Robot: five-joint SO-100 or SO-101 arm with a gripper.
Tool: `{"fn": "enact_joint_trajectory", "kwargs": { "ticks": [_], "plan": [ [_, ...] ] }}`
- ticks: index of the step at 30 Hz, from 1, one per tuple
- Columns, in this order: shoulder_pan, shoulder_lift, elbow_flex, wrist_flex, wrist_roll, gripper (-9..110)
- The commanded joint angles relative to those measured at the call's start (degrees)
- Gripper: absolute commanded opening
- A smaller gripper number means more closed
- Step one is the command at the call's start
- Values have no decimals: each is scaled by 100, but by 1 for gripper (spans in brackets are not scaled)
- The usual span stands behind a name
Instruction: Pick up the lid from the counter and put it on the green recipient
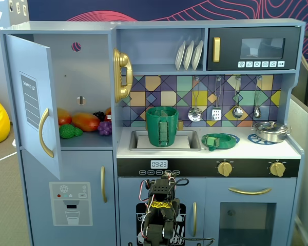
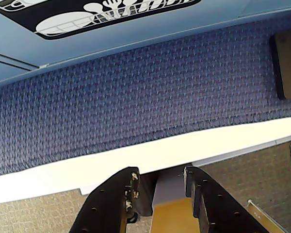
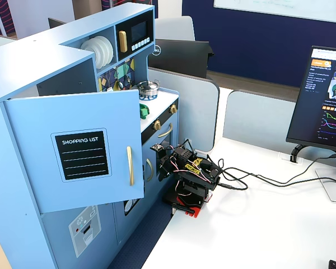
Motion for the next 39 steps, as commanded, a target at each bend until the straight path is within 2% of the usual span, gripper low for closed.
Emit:
{"fn": "enact_joint_trajectory", "kwargs": {
  "ticks": [1,13,15,18,25,29,32,39],
  "plan": [
    [-9,-26,-18,1011,299,0],
    [-18,-35,-18,949,360,0],
    [9,-35,-26,360,492,0],
    [413,-281,-272,-1274,149,0],
    [1274,-1204,-2241,-3973,-677,0],
    [1661,-1793,-3533,-4192,-1046,0],
    [1881,-2136,-4175,-4192,-773,4],
    [2276,-2232,-4140,-4772,-510,8]
  ]
}}
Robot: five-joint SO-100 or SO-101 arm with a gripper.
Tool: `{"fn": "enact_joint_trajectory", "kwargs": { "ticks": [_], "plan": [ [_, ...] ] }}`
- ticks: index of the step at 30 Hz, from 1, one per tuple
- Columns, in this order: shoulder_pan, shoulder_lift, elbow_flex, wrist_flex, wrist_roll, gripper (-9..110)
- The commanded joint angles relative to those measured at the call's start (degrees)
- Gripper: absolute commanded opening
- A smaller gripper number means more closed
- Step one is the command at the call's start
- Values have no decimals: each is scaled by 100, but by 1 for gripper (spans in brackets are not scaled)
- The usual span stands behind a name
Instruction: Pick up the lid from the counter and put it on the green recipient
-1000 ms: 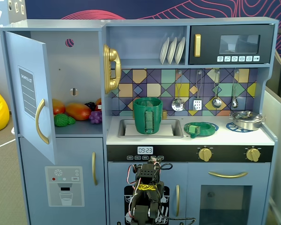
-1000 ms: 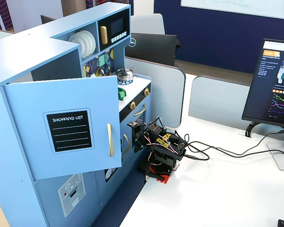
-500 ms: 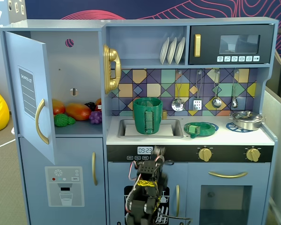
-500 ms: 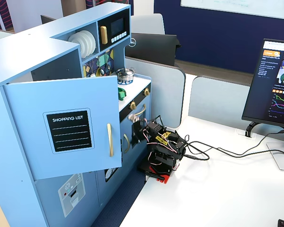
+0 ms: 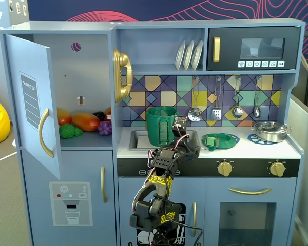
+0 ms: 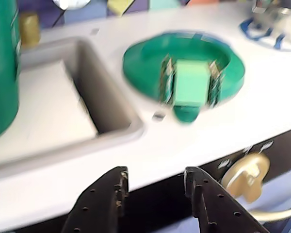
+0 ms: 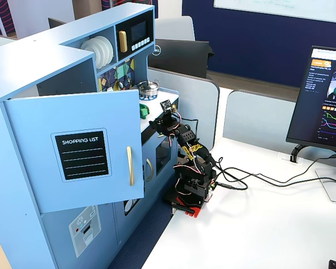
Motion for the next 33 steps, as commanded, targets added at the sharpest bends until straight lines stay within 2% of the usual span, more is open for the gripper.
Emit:
{"fn": "enact_joint_trajectory", "kwargs": {
  "ticks": [1,5,8,11,16,33],
  "plan": [
    [316,-53,-316,-457,167,9],
    [527,-26,-193,-659,18,12],
    [791,-316,-158,-1151,70,22],
    [1063,-694,-211,-1573,255,35],
    [1020,-1143,-167,-2127,343,43],
    [817,-3419,-598,-4122,132,46]
  ]
}}
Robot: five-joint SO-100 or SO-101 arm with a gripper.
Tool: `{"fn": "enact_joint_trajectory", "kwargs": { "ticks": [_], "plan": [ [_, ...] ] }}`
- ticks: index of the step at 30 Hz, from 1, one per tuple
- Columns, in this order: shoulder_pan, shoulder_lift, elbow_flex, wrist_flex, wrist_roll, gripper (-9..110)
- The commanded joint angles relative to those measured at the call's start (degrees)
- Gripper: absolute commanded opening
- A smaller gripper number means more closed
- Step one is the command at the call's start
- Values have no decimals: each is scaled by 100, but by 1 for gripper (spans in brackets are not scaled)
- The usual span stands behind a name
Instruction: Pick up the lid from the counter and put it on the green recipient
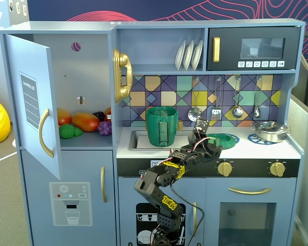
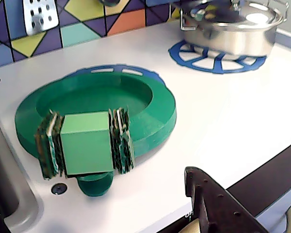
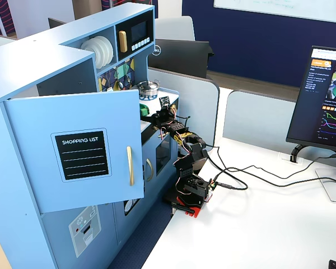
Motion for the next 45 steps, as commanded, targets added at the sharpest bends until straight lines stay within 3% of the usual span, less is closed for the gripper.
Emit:
{"fn": "enact_joint_trajectory", "kwargs": {
  "ticks": [1,36,41,45],
  "plan": [
    [-53,-396,-642,-404,-44,46],
    [-413,-2514,-2540,-404,-53,38],
    [-483,-2522,-2496,-360,-132,26],
    [-545,-2505,-2417,-141,-800,0]
  ]
}}
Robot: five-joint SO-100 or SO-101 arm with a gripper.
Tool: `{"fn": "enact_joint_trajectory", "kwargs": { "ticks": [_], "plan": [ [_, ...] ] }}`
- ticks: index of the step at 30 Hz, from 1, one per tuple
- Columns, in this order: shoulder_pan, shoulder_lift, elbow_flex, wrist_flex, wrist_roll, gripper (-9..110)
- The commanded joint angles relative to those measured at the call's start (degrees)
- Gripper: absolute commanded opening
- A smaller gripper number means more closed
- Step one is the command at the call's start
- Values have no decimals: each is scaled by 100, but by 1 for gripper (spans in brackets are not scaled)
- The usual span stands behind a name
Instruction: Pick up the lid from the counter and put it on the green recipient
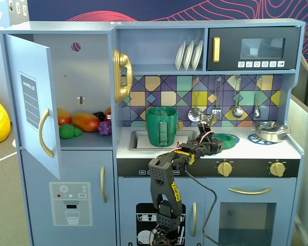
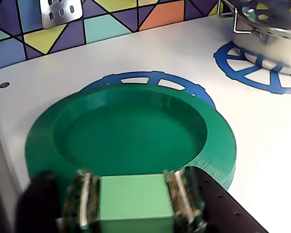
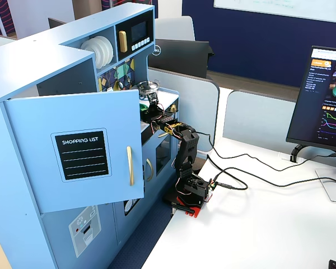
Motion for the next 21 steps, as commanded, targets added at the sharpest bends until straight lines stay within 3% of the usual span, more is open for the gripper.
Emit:
{"fn": "enact_joint_trajectory", "kwargs": {
  "ticks": [1,21],
  "plan": [
    [-105,97,-237,53,-554,0],
    [-18,1617,-255,149,-26,0]
  ]
}}
